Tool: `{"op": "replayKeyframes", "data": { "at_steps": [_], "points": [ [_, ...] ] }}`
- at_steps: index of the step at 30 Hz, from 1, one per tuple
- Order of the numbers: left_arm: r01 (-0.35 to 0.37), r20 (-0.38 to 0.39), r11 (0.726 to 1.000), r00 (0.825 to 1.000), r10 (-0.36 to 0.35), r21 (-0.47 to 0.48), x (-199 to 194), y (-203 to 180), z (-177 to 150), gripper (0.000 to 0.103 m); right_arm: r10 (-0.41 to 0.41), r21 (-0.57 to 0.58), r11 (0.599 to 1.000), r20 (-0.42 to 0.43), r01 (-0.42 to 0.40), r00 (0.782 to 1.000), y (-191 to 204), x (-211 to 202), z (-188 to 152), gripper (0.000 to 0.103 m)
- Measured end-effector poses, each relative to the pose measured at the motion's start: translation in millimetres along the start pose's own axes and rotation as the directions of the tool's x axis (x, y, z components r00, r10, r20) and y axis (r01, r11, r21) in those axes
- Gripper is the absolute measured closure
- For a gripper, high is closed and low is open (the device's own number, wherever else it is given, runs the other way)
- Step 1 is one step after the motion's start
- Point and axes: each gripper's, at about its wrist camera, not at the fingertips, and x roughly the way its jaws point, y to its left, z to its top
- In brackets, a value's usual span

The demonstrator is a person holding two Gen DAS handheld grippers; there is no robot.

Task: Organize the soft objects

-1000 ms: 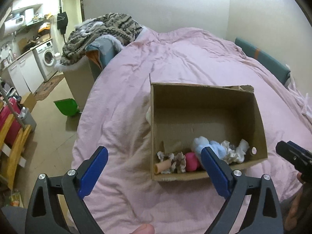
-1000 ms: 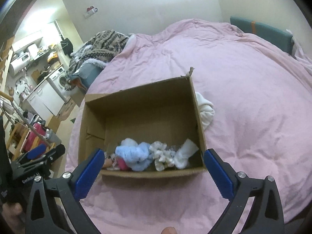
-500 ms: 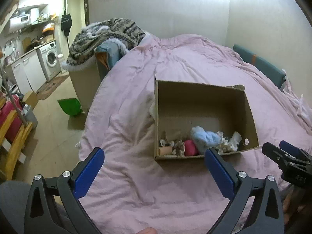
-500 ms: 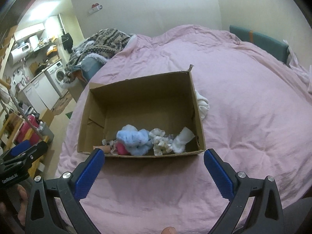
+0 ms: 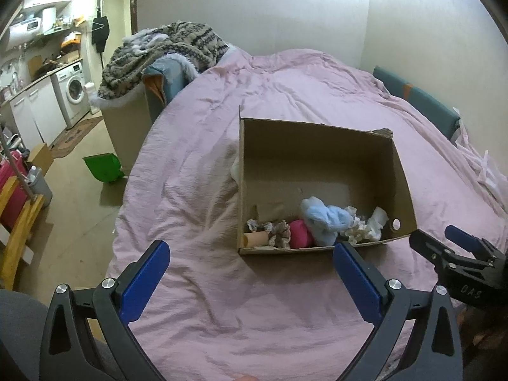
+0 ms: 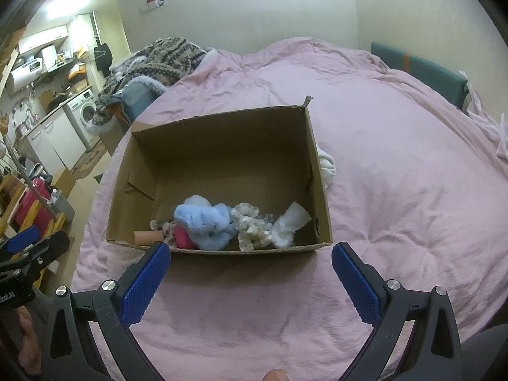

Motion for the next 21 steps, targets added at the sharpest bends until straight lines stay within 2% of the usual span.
{"op": "replayKeyframes", "data": {
  "at_steps": [21],
  "points": [
    [0.022,-0.005,0.999,1.000,-0.022,-0.048,2.1,9.1,3.7,0.001,-0.004,-0.018,1.000,-0.001,0.004,1.000,4.0,2.7,2.0,0.000]
  ]
}}
